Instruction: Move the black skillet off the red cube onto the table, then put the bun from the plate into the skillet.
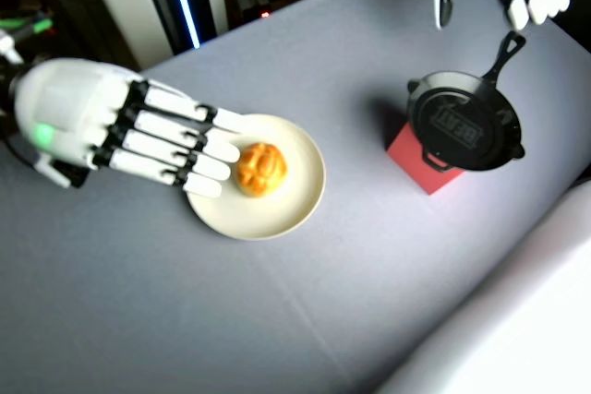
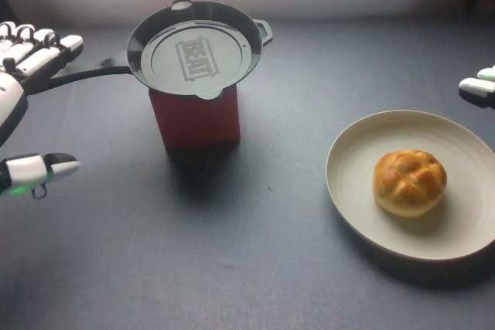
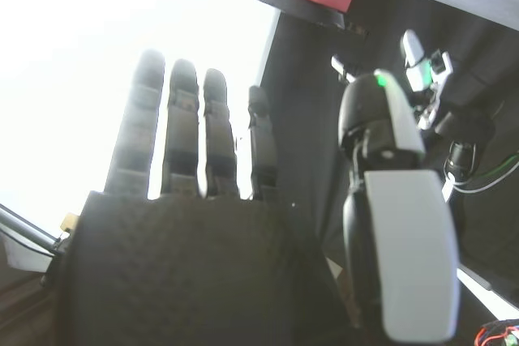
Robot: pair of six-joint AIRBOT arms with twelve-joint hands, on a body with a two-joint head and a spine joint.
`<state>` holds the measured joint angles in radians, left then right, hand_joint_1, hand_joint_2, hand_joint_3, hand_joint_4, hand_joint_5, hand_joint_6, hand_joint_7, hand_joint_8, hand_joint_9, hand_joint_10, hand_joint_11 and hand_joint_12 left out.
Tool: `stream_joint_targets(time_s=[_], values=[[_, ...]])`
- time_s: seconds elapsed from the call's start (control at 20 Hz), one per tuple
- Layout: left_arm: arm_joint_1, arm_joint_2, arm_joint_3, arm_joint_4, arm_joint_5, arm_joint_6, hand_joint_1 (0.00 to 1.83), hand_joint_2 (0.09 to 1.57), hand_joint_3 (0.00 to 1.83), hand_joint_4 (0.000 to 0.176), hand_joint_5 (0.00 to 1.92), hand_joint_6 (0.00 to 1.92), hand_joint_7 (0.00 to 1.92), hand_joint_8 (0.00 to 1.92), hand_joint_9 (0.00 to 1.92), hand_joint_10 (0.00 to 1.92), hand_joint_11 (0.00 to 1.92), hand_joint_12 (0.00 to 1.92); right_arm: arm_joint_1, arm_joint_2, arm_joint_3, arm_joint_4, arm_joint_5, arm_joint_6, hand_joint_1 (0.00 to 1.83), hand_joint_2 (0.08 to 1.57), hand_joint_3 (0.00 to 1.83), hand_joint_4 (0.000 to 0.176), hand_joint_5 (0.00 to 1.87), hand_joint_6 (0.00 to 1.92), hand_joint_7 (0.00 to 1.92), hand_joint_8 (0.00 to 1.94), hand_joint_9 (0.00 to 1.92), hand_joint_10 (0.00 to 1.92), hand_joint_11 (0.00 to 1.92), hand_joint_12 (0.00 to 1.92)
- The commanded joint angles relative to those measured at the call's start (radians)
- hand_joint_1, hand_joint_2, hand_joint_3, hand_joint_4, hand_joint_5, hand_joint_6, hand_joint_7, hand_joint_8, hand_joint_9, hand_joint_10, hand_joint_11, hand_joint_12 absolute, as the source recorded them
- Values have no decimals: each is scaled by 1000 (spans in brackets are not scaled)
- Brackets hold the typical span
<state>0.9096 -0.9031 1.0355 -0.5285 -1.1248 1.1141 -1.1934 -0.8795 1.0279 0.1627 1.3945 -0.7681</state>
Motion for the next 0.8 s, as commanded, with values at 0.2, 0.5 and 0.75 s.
stream_joint_targets(time_s=[0.2, 0.5, 0.75], values=[[-118, -35, 74, -11, 3, 76, 861, 960, 0, 156, 103, 3, 92, 7, 43, 11, 0, 0, 9, -2, 6, 12, 119, 6, 579, 1221, 3, 84, 248, 2, 268, 3, 271, 3, 278, 79], [-272, -134, 236, -28, 265, 119, 839, 901, 0, 124, 241, 4, 247, 4, 206, 11, 9, 214, 9, -4, 10, 7, 109, 6, 596, 1228, 2, 85, 258, 3, 290, 5, 296, 6, 294, 68], [-349, -187, 299, -36, 354, 161, 1000, 1142, 0, 112, 894, 832, 995, 82, 886, 106, 256, 1142, 9, -11, 15, 5, 100, 6, 547, 1256, 10, 90, 243, 3, 285, 3, 308, 6, 311, 61]])
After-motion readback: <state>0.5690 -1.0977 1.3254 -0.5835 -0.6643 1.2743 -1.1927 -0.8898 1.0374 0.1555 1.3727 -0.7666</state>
